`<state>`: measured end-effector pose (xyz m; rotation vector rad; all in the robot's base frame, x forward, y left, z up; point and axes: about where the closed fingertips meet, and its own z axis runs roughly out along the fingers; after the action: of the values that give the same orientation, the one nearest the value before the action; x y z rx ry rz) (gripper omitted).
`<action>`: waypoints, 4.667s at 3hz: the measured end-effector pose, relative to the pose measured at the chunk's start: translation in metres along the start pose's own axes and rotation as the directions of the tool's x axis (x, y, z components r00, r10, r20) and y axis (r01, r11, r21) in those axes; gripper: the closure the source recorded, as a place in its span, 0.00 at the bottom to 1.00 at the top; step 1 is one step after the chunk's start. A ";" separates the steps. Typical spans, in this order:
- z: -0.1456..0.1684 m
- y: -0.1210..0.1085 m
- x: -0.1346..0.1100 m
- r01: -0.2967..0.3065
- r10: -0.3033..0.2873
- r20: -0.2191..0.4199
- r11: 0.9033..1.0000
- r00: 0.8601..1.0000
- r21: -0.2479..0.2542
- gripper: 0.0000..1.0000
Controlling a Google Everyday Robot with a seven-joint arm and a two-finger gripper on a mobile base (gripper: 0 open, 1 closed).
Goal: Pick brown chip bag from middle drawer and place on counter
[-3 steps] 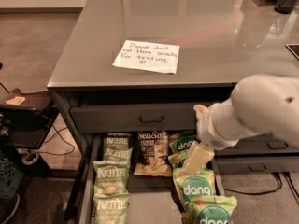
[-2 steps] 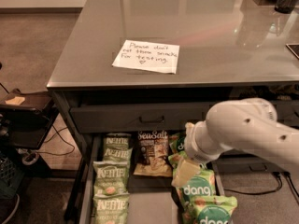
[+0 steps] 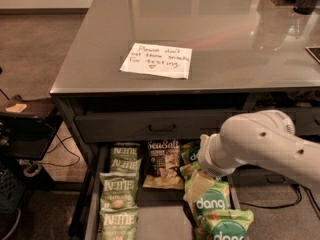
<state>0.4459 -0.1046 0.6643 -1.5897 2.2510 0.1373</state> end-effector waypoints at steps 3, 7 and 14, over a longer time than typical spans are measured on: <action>0.096 -0.008 0.037 -0.039 0.039 0.001 0.994 0.999 0.102 0.00; 0.213 -0.014 0.009 -0.320 0.294 0.399 0.947 0.868 -0.002 0.00; 0.274 -0.063 -0.017 -0.135 0.020 0.449 0.965 0.893 0.225 0.00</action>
Offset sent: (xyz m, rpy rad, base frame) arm 0.0245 -0.0016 -0.1251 -0.0102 -0.0962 -0.0888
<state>0.5777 -0.0313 0.4266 -1.1910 1.8876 0.2053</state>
